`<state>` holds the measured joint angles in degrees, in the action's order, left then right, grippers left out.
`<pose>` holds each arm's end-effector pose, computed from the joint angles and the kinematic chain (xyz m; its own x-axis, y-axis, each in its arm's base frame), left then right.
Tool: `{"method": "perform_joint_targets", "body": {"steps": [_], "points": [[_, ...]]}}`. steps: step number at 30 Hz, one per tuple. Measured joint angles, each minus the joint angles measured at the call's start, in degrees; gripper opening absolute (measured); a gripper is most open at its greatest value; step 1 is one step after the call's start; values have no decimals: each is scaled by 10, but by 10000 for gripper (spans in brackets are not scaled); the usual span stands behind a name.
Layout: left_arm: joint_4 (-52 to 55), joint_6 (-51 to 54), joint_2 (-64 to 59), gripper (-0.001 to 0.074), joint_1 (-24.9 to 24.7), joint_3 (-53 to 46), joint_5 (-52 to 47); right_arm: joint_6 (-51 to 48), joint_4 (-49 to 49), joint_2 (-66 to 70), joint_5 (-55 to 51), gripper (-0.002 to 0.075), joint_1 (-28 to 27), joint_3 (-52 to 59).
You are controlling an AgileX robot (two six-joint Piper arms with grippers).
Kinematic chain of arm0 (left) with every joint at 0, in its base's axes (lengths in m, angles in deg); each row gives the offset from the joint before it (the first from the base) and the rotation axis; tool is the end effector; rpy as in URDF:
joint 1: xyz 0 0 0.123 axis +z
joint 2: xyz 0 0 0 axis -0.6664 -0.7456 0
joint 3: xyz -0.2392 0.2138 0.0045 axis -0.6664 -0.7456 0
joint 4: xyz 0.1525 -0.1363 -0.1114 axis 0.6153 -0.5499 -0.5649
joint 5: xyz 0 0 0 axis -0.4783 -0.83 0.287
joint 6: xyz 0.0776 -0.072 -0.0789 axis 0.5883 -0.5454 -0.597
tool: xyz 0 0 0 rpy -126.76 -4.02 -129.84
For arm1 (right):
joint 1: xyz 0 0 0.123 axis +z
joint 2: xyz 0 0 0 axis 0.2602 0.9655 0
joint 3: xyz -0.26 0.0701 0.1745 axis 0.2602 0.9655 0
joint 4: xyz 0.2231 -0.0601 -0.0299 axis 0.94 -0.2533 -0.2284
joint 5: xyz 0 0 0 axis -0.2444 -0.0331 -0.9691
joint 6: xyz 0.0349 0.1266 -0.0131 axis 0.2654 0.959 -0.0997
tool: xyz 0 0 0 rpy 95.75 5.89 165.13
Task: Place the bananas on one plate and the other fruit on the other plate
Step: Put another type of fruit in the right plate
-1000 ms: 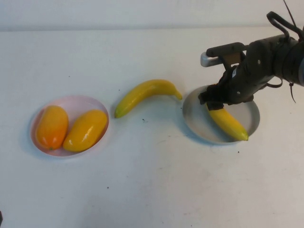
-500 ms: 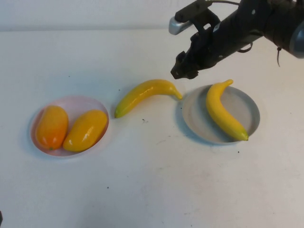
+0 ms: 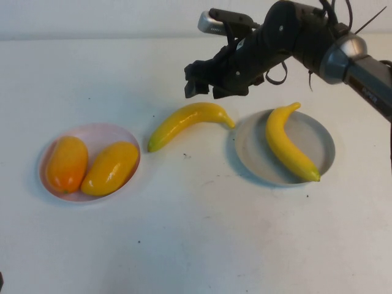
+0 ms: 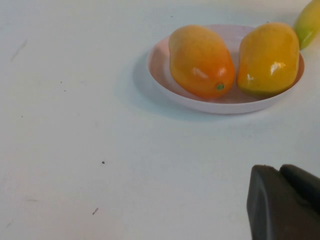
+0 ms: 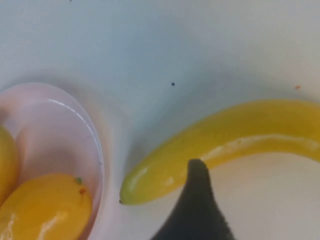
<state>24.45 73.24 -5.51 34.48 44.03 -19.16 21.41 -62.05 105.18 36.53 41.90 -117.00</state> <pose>0.0366 -0.0012 0.1589 -0.2909 0.0901 -0.9525 0.1177 0.9914 0.0578 0.4733 0.2838 0.2574 -0.8363 -0.1151 -0.5360 -0.3742 0.8344 0.4047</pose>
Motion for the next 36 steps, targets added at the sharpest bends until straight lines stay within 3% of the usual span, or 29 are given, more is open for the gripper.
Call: {"method": "perform_joint_targets", "body": {"steps": [6,14,36], "points": [[0,0,0,1,0,0,0,52,2,34,-23,528,12,-20],[1,0,0,1,0,0,0,79,2,57,-34,532,28,-23],[1,0,0,1,0,0,0,81,-34,102,66,531,64,-35]]}}
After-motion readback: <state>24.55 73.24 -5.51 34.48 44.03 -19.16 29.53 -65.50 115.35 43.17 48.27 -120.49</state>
